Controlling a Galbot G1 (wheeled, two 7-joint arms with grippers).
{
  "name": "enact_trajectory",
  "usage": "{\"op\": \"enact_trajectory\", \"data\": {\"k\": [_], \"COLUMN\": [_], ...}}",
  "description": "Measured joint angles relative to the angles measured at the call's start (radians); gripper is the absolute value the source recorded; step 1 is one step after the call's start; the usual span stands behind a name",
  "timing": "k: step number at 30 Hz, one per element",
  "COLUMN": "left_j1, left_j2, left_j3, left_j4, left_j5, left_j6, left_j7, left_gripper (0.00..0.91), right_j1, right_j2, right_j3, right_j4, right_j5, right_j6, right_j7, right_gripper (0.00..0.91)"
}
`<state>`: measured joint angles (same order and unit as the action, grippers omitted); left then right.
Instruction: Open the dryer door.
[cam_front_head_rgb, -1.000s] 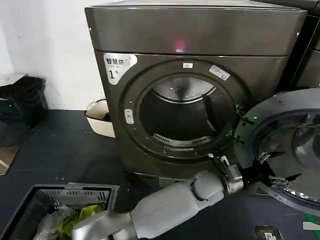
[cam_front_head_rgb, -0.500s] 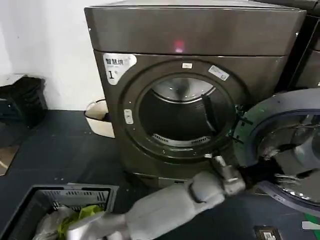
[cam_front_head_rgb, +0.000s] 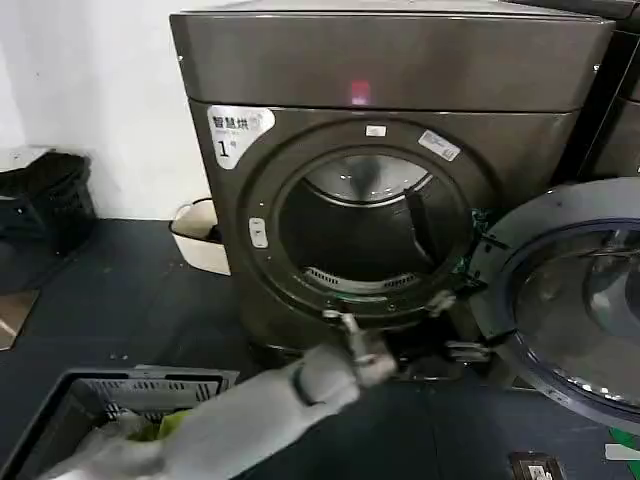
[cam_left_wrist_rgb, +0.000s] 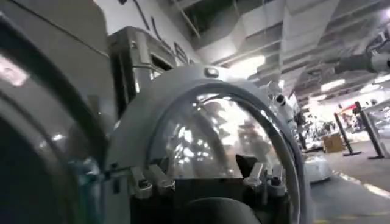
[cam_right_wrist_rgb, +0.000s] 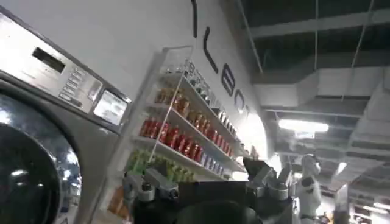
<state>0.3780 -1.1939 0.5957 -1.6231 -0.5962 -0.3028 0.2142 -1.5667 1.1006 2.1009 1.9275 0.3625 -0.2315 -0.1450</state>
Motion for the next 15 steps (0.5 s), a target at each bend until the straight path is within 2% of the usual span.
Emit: {"op": "enact_trajectory", "data": {"k": [7,10,15], "left_j1": [0.048,0.075,0.133], "left_j2": [0.269,0.388,0.558], "left_j3": [-0.048,-0.074,-0.129], "left_j4": [-0.168,-0.237,-0.323], "left_j5": [-0.063,-0.077,-0.092], "left_j6": [0.061,0.109,0.171], "left_j7": [0.057,0.063,0.085], "left_gripper": [0.907,0.907,0.907], "right_j1": [0.001,-0.002,0.004], "right_j2": [0.0,-0.003,-0.019], "right_j3": [0.022,0.025,0.024], "right_j4": [0.009,0.02,0.024], "right_j5": [-0.038,-0.044,-0.091], "right_j6": [-0.005,-0.043,-0.046], "right_j7": [0.005,0.02,0.021], "right_gripper": [0.907,0.907,0.907]}}
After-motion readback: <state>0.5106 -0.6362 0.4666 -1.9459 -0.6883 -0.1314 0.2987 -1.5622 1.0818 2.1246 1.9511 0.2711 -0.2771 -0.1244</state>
